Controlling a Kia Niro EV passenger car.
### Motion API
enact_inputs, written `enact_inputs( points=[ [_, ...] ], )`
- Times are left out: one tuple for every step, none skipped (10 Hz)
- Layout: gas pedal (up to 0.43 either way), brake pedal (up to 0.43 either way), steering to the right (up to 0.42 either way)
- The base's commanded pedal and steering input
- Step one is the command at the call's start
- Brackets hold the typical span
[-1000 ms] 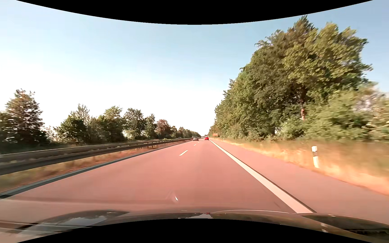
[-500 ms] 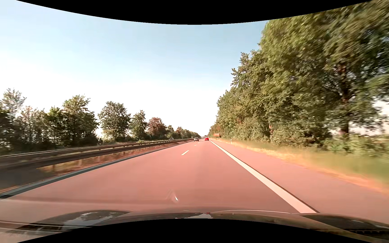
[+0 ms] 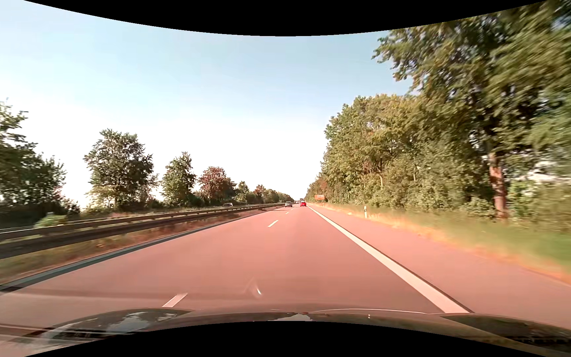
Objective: Follow the waypoints while adhering to traffic rules and regulations
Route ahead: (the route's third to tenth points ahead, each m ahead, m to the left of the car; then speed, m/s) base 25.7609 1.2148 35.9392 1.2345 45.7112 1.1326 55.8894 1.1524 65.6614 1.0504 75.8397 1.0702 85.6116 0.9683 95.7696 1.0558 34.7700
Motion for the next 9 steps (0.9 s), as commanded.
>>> enact_inputs(
  points=[
    [0.339,0.006,-0.001],
    [0.339,0.0,-0.001],
    [0.339,0.006,-0.001],
    [0.339,0.006,-0.001],
    [0.339,0.006,-0.001],
    [0.339,0.006,-0.001],
    [0.339,0.006,-0.001],
    [0.339,0.006,-0.001],
    [0.339,0.006,-0.001]
  ],
)
